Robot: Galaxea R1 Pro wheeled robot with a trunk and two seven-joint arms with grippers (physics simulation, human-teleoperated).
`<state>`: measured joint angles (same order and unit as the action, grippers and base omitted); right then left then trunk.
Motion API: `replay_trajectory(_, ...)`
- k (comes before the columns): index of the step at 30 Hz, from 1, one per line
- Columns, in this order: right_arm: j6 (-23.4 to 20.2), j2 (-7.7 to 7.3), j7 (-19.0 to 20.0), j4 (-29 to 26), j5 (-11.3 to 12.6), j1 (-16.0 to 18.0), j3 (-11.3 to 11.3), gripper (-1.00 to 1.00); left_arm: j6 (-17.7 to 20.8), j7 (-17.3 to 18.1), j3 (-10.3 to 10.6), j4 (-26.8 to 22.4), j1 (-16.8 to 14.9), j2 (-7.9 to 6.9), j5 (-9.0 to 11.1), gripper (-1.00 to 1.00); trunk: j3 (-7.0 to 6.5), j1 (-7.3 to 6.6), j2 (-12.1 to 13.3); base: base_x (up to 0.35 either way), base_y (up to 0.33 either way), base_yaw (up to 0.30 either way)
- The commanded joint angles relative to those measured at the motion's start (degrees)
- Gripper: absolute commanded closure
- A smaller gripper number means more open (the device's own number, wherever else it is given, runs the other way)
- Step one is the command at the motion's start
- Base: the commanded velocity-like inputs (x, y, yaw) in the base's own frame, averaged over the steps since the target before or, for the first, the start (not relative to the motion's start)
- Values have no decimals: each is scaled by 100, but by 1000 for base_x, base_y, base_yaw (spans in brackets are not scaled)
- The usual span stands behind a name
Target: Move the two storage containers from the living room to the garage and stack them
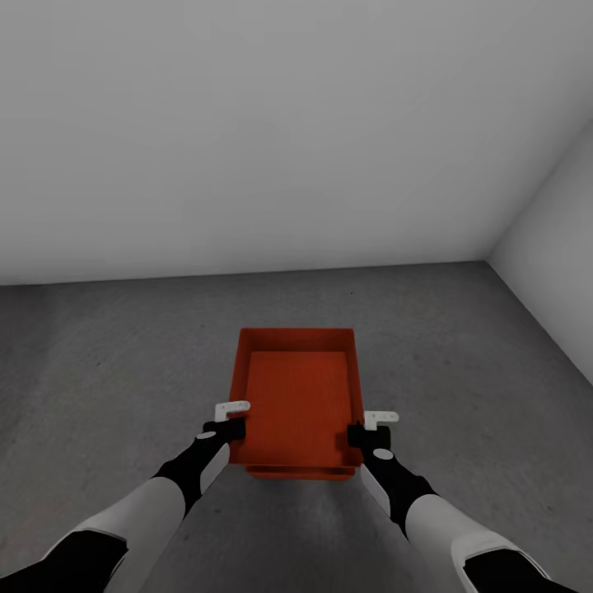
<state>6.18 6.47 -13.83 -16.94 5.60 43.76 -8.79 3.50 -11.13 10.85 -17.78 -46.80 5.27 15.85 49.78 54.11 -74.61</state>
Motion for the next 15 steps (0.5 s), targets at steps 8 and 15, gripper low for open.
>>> replay_trajectory(8, 42, -6, -286, -20, -33, 10, 141, 100, 37, -82, 15, 301, 2, -272, 41, 100, 147, 176, -325, 0, 0, 0)
replay_trajectory(15, 42, -6, -286, -20, -33, 10, 141, 100, 37, -82, 14, 301, 3, -272, 41, 100, 273, 330, -605, 0, 0, 0)
